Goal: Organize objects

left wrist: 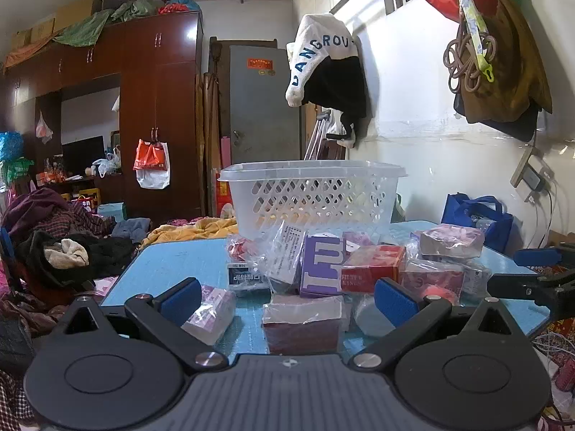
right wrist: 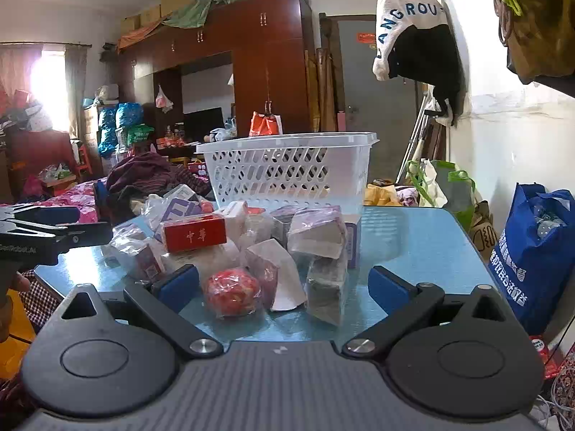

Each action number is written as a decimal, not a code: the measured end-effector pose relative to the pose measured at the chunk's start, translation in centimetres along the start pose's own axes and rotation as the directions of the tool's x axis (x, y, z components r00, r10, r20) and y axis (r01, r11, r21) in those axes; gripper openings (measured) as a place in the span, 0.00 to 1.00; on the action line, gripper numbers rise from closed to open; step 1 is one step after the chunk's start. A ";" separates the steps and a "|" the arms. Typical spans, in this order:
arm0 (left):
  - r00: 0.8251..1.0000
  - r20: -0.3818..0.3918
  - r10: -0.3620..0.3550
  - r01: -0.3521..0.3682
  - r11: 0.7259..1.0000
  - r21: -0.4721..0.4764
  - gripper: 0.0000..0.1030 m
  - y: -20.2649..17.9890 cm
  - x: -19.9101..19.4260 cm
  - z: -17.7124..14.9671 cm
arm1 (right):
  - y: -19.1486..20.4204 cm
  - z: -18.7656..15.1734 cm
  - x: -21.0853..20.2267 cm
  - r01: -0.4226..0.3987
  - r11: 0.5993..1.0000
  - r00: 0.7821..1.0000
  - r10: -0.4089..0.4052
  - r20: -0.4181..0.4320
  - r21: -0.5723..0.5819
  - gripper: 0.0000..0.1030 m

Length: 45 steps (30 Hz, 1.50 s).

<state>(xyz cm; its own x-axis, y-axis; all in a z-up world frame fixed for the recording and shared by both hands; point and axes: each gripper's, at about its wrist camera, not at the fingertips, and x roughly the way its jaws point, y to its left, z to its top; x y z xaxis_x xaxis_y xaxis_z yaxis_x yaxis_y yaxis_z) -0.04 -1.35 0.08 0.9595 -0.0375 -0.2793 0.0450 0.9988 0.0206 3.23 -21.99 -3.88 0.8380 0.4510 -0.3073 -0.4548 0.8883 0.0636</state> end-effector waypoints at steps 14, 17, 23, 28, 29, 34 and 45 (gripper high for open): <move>1.000 -0.007 -0.003 0.003 1.000 -0.004 1.00 0.2 0.1 -0.1 | 0.0 0.1 -0.2 0.008 1.000 1.000 -0.008 0.006 -0.009 1.00; 1.000 -0.007 -0.002 0.002 1.000 -0.003 1.00 0.2 0.2 -0.1 | -0.1 0.0 -0.2 0.005 1.000 1.000 -0.005 0.007 -0.010 1.00; 1.000 -0.012 -0.005 0.005 1.000 -0.004 1.00 0.2 0.3 -0.1 | -0.1 0.0 -0.2 0.003 1.000 1.000 -0.003 0.011 -0.012 1.00; 1.000 -0.012 -0.006 0.005 1.000 -0.004 1.00 0.2 0.3 -0.1 | -0.1 0.0 -0.2 0.001 1.000 1.000 -0.001 0.015 -0.011 1.00; 1.000 -0.012 -0.005 0.005 1.000 -0.004 1.00 0.2 0.3 -0.1 | -0.1 0.0 -0.2 0.000 1.000 1.000 0.000 0.017 -0.010 1.00; 1.000 -0.012 -0.007 0.007 1.000 -0.006 1.00 0.2 0.3 -0.1 | -0.1 0.0 -0.2 -0.005 1.000 1.000 0.005 0.023 -0.007 1.00; 1.000 -0.014 -0.010 0.010 1.000 -0.008 1.00 0.2 0.4 0.0 | -0.2 0.1 -0.1 -0.010 1.000 1.000 0.010 0.027 0.002 1.00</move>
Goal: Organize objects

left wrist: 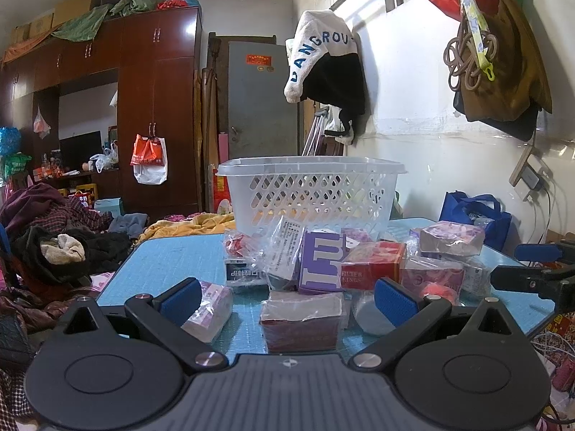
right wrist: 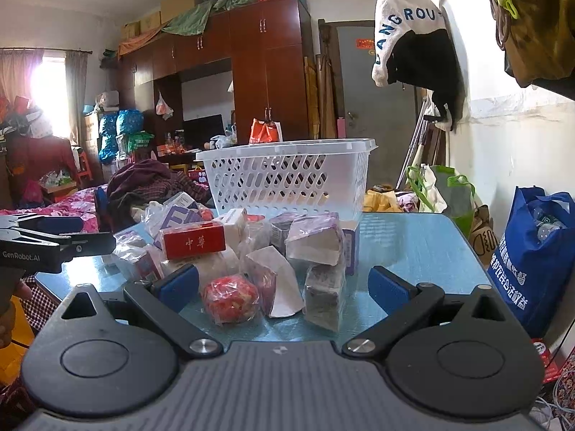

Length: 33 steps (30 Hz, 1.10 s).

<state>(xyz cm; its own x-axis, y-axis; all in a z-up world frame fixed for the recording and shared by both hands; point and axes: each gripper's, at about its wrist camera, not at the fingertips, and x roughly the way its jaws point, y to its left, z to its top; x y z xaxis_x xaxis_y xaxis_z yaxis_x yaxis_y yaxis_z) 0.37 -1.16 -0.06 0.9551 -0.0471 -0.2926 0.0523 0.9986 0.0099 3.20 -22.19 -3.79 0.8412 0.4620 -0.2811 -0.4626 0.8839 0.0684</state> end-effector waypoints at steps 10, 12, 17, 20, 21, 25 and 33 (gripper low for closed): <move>0.996 0.041 0.080 -0.077 0.995 -0.057 1.00 3.5 -0.6 0.8 | -0.7 0.1 0.2 0.021 1.000 1.000 -0.021 0.004 0.014 1.00; 0.996 0.042 0.079 -0.076 0.995 -0.065 1.00 3.8 -0.5 0.8 | -0.8 0.1 0.4 0.020 1.000 1.000 -0.020 0.004 0.014 1.00; 0.999 0.046 0.024 -0.022 0.999 -0.050 0.99 2.7 -0.3 0.8 | -1.1 0.4 0.7 0.025 1.000 1.000 -0.025 0.008 0.020 0.94; 0.998 0.051 -0.028 0.028 1.000 -0.006 0.99 0.4 0.5 0.9 | -1.0 0.9 0.9 0.045 0.999 0.999 -0.045 0.020 0.003 0.92; 0.997 0.047 -0.054 0.054 0.998 0.014 0.99 -0.5 1.2 1.1 | -1.0 1.1 1.0 0.051 0.999 0.998 -0.051 0.024 -0.003 0.91; 0.994 0.023 -0.103 0.102 0.994 0.030 0.97 -2.7 3.2 1.5 | -1.3 1.6 1.3 0.043 0.999 0.999 -0.043 0.029 0.012 0.90; 0.992 -0.048 -0.114 0.116 0.993 0.038 0.84 -4.2 6.3 0.6 | -1.6 1.8 2.7 0.055 0.998 0.998 -0.055 0.007 0.003 0.89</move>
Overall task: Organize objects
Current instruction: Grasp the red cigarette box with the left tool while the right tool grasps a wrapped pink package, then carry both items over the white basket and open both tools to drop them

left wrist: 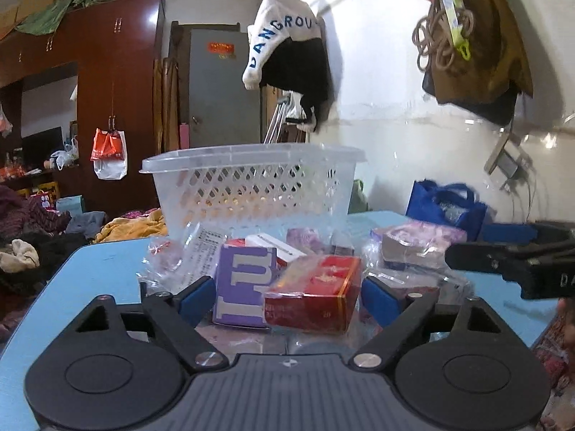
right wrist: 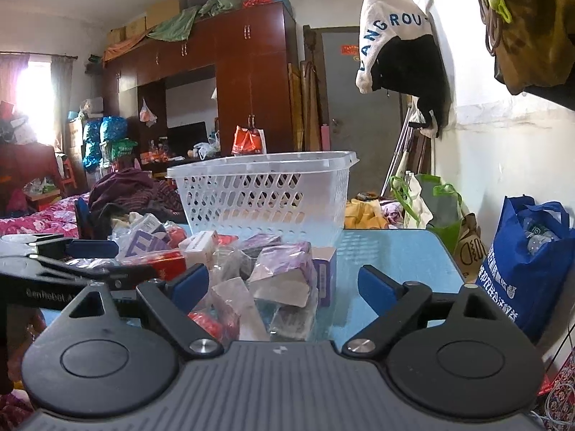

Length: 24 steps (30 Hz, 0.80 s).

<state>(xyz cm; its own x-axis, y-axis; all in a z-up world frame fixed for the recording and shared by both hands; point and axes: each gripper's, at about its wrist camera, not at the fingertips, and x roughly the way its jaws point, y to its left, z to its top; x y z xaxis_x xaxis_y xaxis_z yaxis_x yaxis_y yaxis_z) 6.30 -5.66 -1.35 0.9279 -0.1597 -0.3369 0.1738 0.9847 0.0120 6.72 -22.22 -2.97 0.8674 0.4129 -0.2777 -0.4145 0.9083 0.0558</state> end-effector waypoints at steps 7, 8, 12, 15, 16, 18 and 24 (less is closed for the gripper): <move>0.999 0.032 0.012 -0.013 1.000 0.008 0.56 -0.4 -0.1 -0.2 | 0.6 0.0 2.0 0.010 1.000 0.999 -0.011 -0.032 -0.027 0.76; 0.999 0.034 0.010 -0.011 1.000 0.010 0.56 -0.4 -0.1 -0.2 | 0.9 0.0 2.1 0.013 0.999 0.999 -0.014 -0.038 -0.037 0.75; 0.999 0.049 0.005 -0.005 1.000 -0.001 0.56 -0.1 -0.3 -0.4 | 1.1 0.0 2.9 0.023 0.998 0.997 -0.028 -0.071 -0.064 0.53; 0.998 0.070 -0.006 0.006 1.000 0.004 0.56 0.0 -0.7 -0.4 | 1.1 -0.2 2.6 0.022 0.998 0.997 -0.027 -0.074 -0.067 0.49; 0.997 0.080 -0.008 0.008 1.000 0.005 0.56 0.0 -0.9 -0.3 | 1.1 -0.2 2.3 0.025 0.997 0.997 -0.030 -0.071 -0.072 0.49; 0.995 0.099 -0.006 0.006 1.000 0.001 0.56 0.1 -1.0 -0.1 | 1.0 0.0 1.8 0.031 0.996 0.998 -0.036 -0.060 -0.079 0.48; 0.991 0.136 -0.010 0.010 1.000 0.001 0.56 0.5 -1.2 1.4 | 0.2 2.1 0.6 0.023 0.999 1.000 -0.022 0.008 -0.044 0.48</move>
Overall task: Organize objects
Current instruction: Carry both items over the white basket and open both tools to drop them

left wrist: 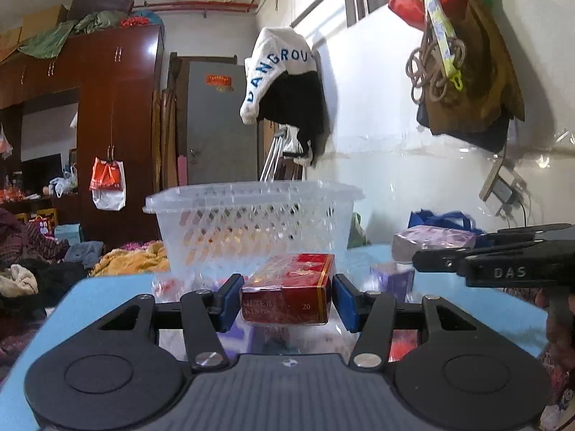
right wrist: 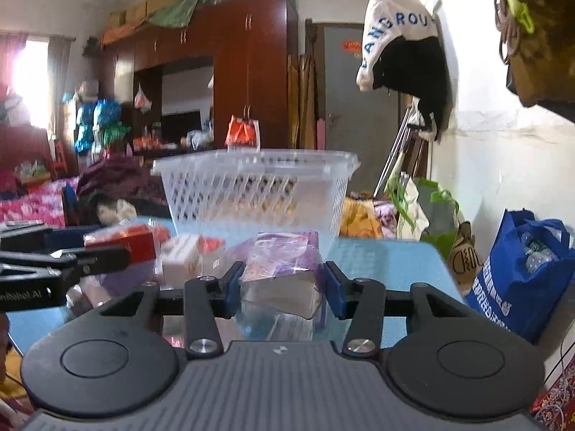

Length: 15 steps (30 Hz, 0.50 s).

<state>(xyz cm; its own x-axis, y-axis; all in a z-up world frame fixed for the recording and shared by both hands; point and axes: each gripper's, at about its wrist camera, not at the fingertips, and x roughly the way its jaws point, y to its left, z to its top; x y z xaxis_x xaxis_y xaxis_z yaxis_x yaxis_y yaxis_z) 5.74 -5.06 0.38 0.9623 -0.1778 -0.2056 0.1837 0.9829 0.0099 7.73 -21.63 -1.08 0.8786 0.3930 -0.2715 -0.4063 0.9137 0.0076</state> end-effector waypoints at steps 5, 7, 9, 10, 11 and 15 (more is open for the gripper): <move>0.999 0.039 0.022 -0.021 1.000 -0.015 0.56 1.3 -0.3 2.1 | 0.2 1.7 -0.6 0.005 1.000 0.998 -0.004 0.068 -0.020 0.49; 0.998 0.054 0.036 -0.035 0.999 -0.010 0.56 1.8 -0.4 3.1 | 0.2 2.4 -0.5 -0.007 1.000 0.996 0.009 0.085 -0.023 0.49; 0.997 0.066 0.046 -0.046 0.999 -0.005 0.56 2.2 -0.2 4.2 | 0.3 3.5 0.1 -0.016 0.999 0.995 0.019 0.096 -0.036 0.49; 0.996 0.073 0.053 -0.053 0.999 0.000 0.56 2.4 0.0 4.9 | 0.3 4.0 0.6 -0.018 0.999 0.994 0.022 0.103 -0.040 0.49; 0.995 0.077 0.061 -0.061 0.998 0.001 0.56 2.7 0.2 5.7 | 0.3 4.7 1.0 -0.021 0.999 0.994 0.026 0.108 -0.040 0.49; 0.994 0.073 0.085 -0.085 0.996 -0.003 0.56 4.0 2.6 9.5 | 0.3 7.9 4.0 -0.047 0.998 0.993 0.052 0.110 -0.043 0.49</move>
<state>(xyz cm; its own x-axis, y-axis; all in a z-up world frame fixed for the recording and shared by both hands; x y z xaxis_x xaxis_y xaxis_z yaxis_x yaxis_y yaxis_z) 10.88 -2.07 9.20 0.9865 -0.0971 -0.1322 0.1010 0.9946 0.0238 13.09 -19.00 5.47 0.8786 0.4488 -0.1634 -0.4579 0.8887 -0.0212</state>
